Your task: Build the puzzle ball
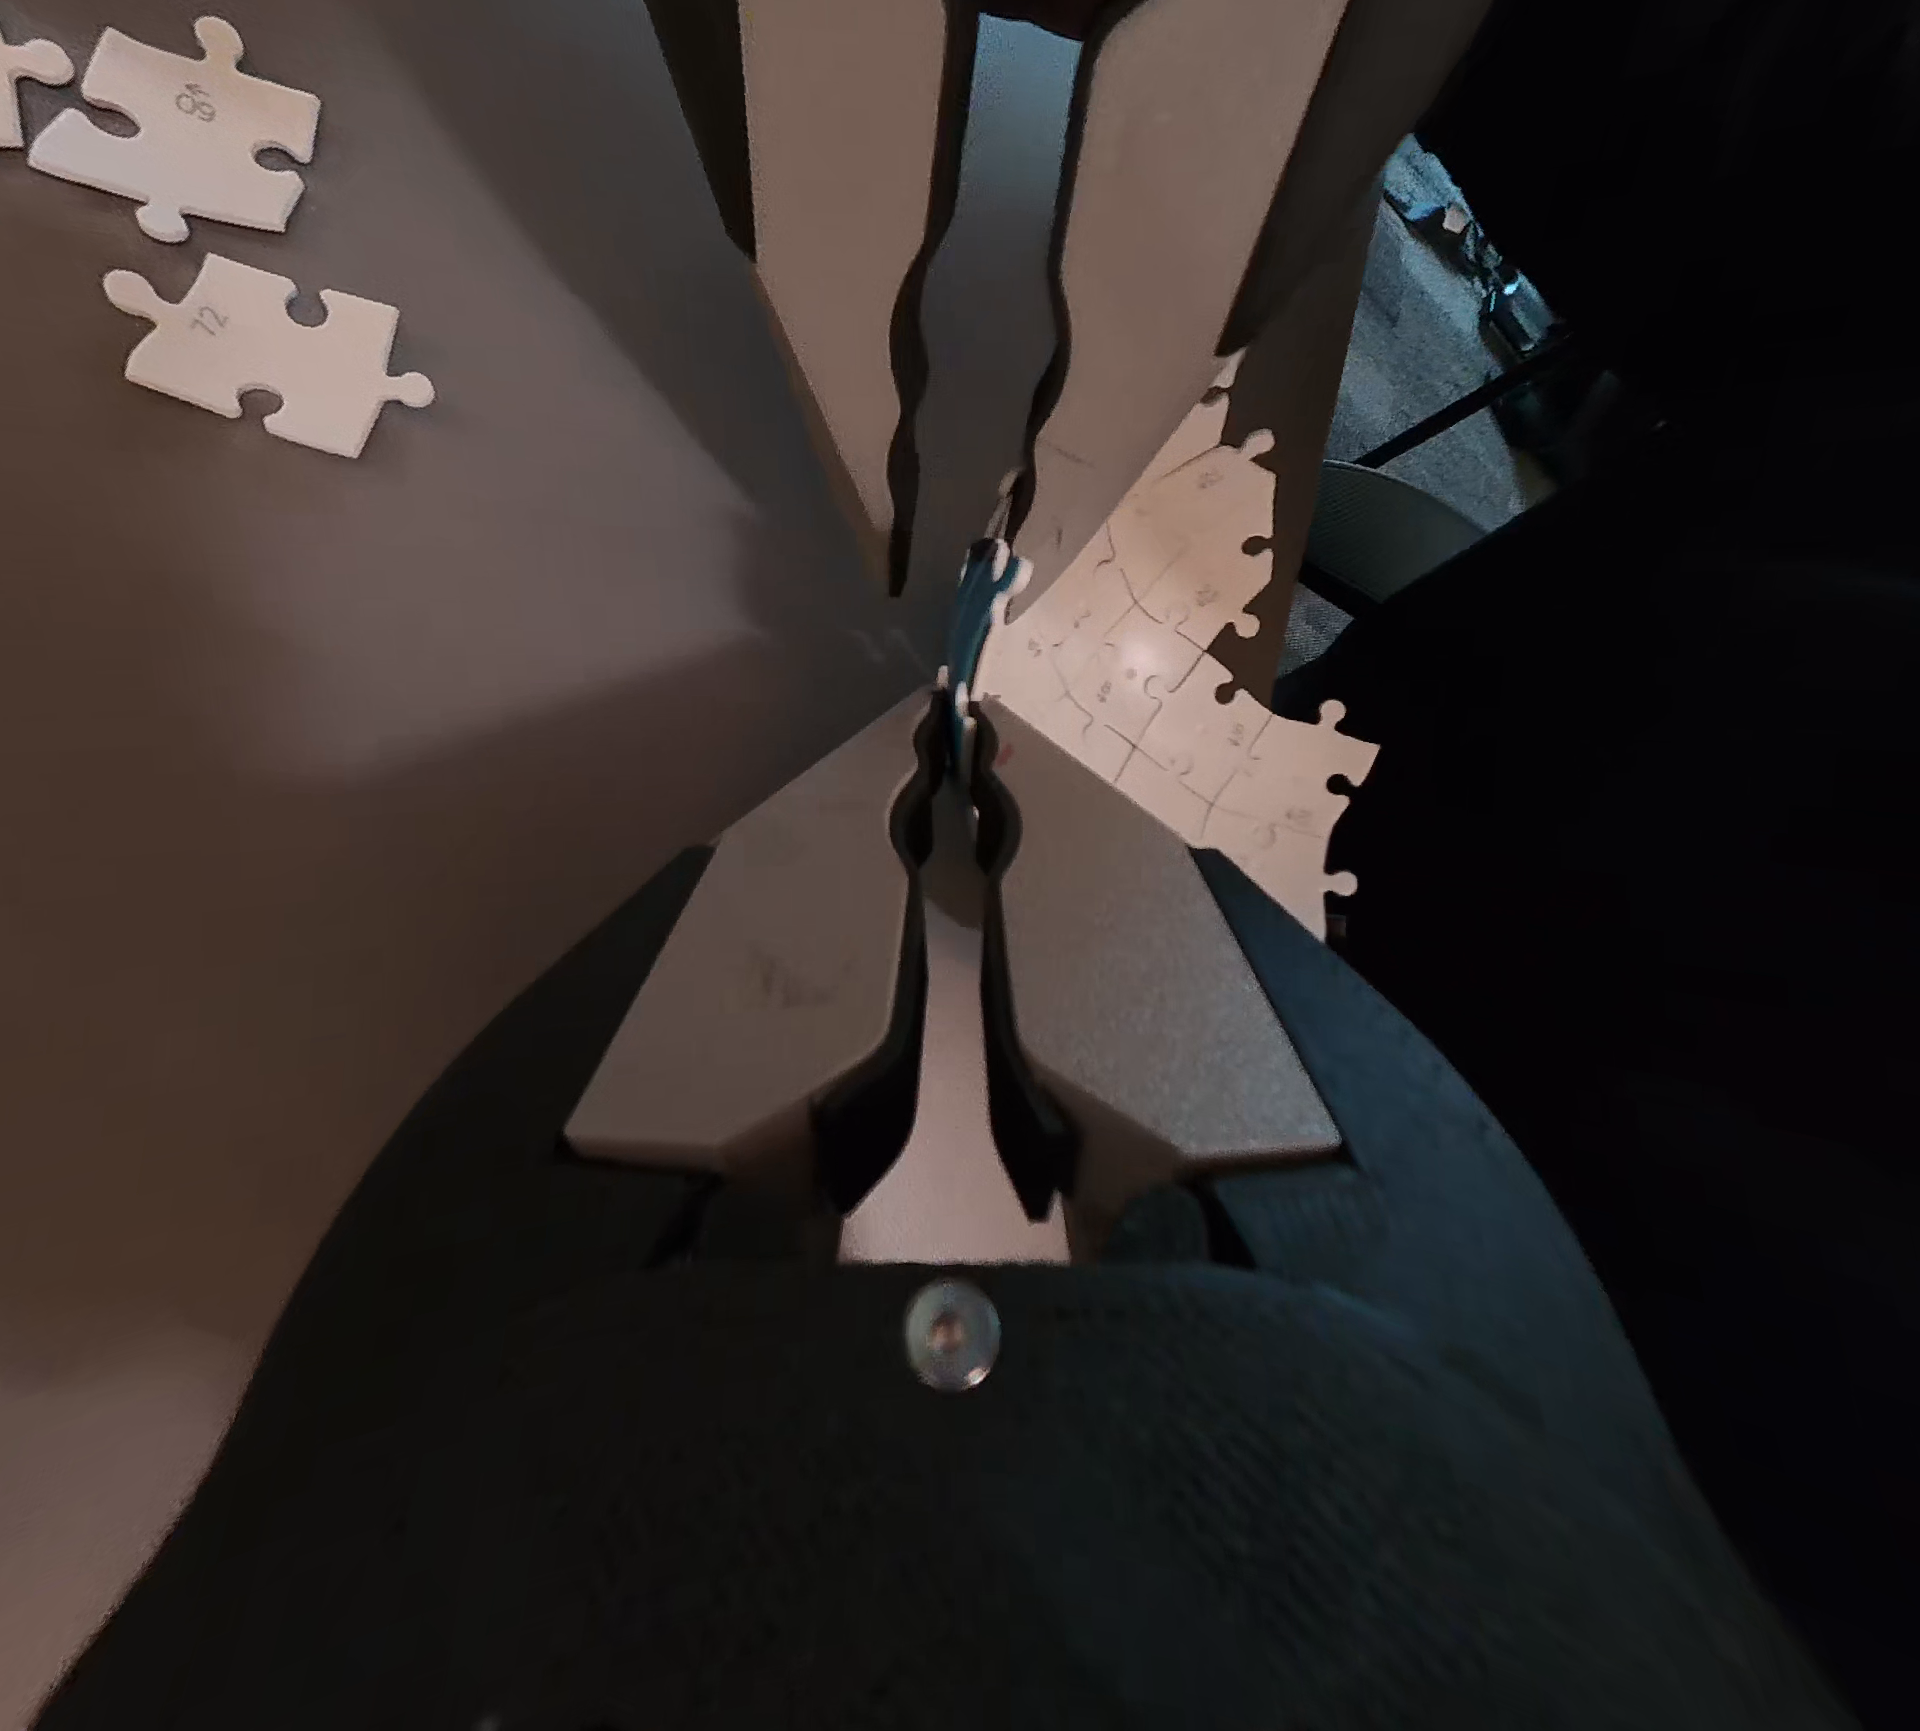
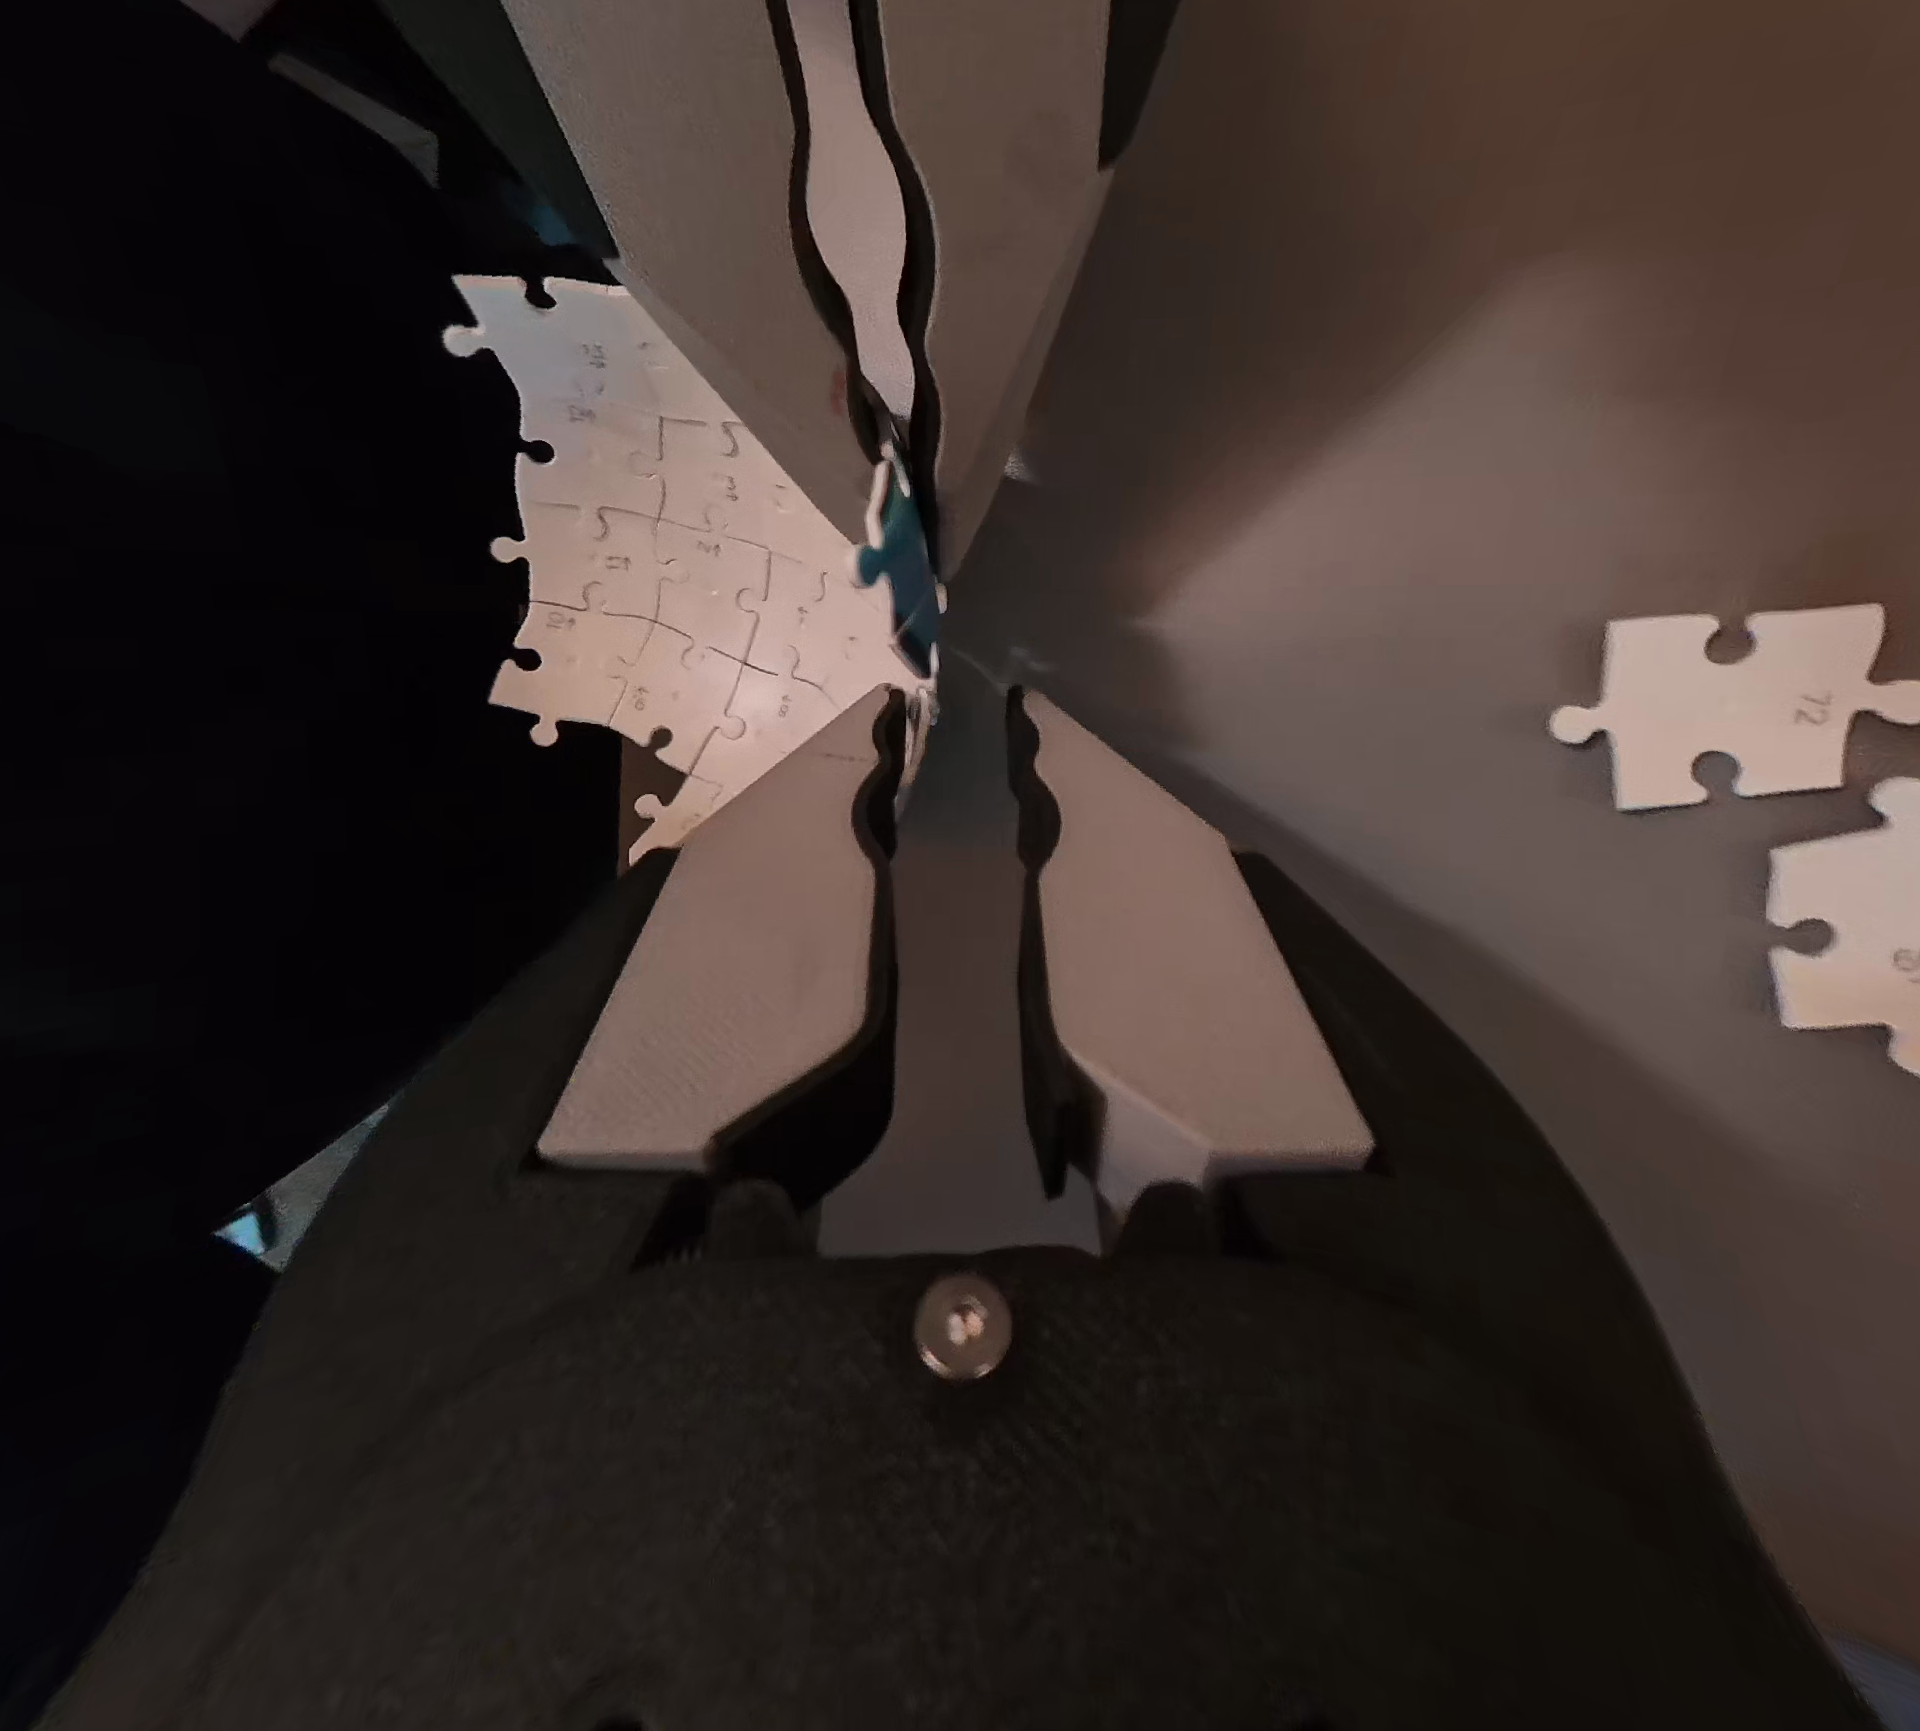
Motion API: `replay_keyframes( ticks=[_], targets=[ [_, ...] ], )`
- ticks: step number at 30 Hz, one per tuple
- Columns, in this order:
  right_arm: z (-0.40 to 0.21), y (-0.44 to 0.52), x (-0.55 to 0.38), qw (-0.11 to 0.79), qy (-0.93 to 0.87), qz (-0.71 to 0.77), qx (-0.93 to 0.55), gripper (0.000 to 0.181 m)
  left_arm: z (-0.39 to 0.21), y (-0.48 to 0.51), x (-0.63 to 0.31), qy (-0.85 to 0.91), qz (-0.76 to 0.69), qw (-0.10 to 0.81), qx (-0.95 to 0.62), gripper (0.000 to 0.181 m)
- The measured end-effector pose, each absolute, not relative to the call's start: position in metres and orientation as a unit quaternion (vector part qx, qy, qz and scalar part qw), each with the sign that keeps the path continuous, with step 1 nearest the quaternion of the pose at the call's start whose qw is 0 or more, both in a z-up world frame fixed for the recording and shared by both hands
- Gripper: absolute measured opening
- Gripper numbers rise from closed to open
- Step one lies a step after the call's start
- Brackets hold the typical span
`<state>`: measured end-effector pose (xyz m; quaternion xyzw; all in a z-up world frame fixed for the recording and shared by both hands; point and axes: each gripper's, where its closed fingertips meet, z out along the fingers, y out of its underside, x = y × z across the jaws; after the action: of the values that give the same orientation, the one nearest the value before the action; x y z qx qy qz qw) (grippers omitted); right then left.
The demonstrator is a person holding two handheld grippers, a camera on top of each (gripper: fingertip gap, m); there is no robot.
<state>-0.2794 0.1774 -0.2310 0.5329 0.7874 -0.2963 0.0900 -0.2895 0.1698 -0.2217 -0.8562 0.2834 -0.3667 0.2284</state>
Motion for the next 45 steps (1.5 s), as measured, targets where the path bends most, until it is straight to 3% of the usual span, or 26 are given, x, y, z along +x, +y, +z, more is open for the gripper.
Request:
replay_keyframes(
  ticks=[9, 20, 26, 32, 35, 38, 42, 45],
  targets=[
    [-0.231, 0.168, -0.284, 0.125, 0.776, -0.338, 0.517, 0.002, -0.222, 0.169, -0.292, 0.275, -0.367, 0.233, -0.858, 0.000],
    [-0.233, 0.164, -0.290, 0.167, 0.724, -0.347, 0.572, 0.002, -0.228, 0.165, -0.299, 0.232, -0.395, 0.206, -0.865, 0.003],
    [-0.233, 0.163, -0.294, 0.166, 0.719, -0.354, 0.575, 0.001, -0.225, 0.160, -0.301, 0.233, -0.390, 0.205, -0.867, 0.013],
    [-0.234, 0.158, -0.295, 0.162, 0.721, -0.354, 0.573, 0.002, -0.228, 0.157, -0.303, 0.240, -0.365, 0.195, -0.878, 0.009],
    [-0.233, 0.158, -0.295, 0.153, 0.725, -0.353, 0.572, 0.002, -0.233, 0.167, -0.312, 0.235, -0.317, 0.214, -0.894, 0.025],
    [-0.233, 0.160, -0.295, 0.146, 0.723, -0.357, 0.573, 0.001, -0.233, 0.164, -0.311, 0.228, -0.334, 0.203, -0.892, 0.025],
    [-0.234, 0.162, -0.294, 0.146, 0.721, -0.358, 0.575, 0.002, -0.240, 0.151, -0.308, 0.233, -0.343, 0.176, -0.893, 0.019],
    [-0.233, 0.162, -0.294, 0.144, 0.725, -0.356, 0.572, 0.002, -0.237, 0.151, -0.303, 0.235, -0.353, 0.183, -0.887, 0.004]
  ],
)
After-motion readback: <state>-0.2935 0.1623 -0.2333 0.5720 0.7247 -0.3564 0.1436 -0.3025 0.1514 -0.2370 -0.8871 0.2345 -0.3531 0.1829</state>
